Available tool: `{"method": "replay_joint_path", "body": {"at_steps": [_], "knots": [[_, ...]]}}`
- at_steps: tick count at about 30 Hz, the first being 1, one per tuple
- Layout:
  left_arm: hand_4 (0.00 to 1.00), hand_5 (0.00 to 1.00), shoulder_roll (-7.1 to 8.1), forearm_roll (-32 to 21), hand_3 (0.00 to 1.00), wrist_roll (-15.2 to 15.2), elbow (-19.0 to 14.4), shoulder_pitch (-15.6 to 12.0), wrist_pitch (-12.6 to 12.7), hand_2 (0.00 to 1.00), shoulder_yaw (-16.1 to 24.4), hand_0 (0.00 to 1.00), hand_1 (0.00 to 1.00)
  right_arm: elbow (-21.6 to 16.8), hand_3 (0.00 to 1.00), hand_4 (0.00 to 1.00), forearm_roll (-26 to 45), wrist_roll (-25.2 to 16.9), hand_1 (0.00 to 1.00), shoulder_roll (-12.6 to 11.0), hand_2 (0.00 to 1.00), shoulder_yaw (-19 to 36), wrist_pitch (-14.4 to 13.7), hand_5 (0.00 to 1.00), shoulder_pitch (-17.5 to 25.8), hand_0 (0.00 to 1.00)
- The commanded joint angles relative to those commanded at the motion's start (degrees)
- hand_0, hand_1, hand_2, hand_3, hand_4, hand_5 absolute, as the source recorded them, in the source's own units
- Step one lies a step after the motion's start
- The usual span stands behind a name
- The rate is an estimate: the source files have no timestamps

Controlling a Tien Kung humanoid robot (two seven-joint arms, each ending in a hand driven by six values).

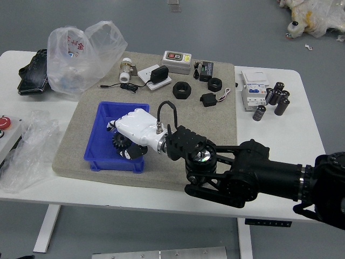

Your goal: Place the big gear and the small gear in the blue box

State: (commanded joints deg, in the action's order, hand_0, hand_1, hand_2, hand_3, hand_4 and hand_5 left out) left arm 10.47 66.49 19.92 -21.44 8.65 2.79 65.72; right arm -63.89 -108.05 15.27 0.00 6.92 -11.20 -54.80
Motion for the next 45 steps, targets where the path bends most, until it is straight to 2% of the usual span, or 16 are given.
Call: {"method": "replay_joint_path", "body": {"at_steps": [1,2,11,17,22,28,31,37,42,45], "knots": [[0.691,0.426,-0.01,0.0,0.625,0.0,0.0,0.0,0.0,0.558,0.0,0.623,0.576,-0.1,0.873,0.657,-0.1,0.1,0.633,0.0,0.785,0.0,0.3,0.138,0.0,0.400],[0.694,0.427,-0.01,0.0,0.626,0.0,0.0,-0.1,0.0,0.559,0.0,0.623,0.576,-0.1,0.895,0.736,-0.3,0.2,0.652,0.0,0.806,0.0,0.5,0.182,-0.1,0.407],[0.695,0.425,0.02,0.0,0.626,0.0,0.0,-0.1,0.0,0.559,0.0,0.623,0.576,-0.7,0.900,0.755,-0.9,0.4,0.656,0.0,0.812,0.3,0.9,0.193,0.0,0.407],[0.680,0.450,-0.01,0.0,0.628,0.1,0.0,-0.2,0.0,0.559,0.0,0.623,0.577,-3.8,0.896,0.767,-1.6,0.6,0.651,-0.7,0.812,4.6,-0.2,0.216,1.2,0.401],[0.679,0.460,-0.06,-0.2,0.628,0.0,0.0,-0.4,0.1,0.559,-0.2,0.623,0.576,-9.9,0.887,0.767,-2.5,1.6,0.634,-5.1,0.802,12.2,-2.9,0.221,5.0,0.391],[0.681,0.461,-0.04,-0.5,0.627,-0.1,0.0,-0.5,0.1,0.559,-0.3,0.623,0.577,-15.8,0.885,0.764,-5.0,5.4,0.616,-11.5,0.798,21.0,-3.3,0.219,12.3,0.383],[0.681,0.461,-0.05,-0.6,0.627,-0.1,0.1,-0.5,0.2,0.559,-0.4,0.623,0.577,-16.8,0.885,0.764,-5.6,6.8,0.616,-14.1,0.798,24.6,-2.7,0.219,16.2,0.383],[0.682,0.464,-0.37,-0.7,0.627,-0.4,0.1,-0.6,0.2,0.559,-0.4,0.623,0.575,-17.7,0.872,0.768,-4.8,6.7,0.573,-18.2,0.791,30.5,-4.0,0.200,25.1,0.366],[0.682,0.464,-0.31,-0.4,0.627,-0.2,0.1,-0.8,0.2,0.559,-0.2,0.623,0.575,-18.0,0.872,0.768,-2.9,5.9,0.573,-20.3,0.791,30.8,-5.0,0.200,31.0,0.366],[0.684,0.466,-0.30,-0.2,0.628,-0.2,0.1,-0.8,0.1,0.559,-0.1,0.623,0.575,-17.8,0.869,0.777,-1.3,5.5,0.574,-20.3,0.790,29.9,-5.4,0.207,33.5,0.366]]}}
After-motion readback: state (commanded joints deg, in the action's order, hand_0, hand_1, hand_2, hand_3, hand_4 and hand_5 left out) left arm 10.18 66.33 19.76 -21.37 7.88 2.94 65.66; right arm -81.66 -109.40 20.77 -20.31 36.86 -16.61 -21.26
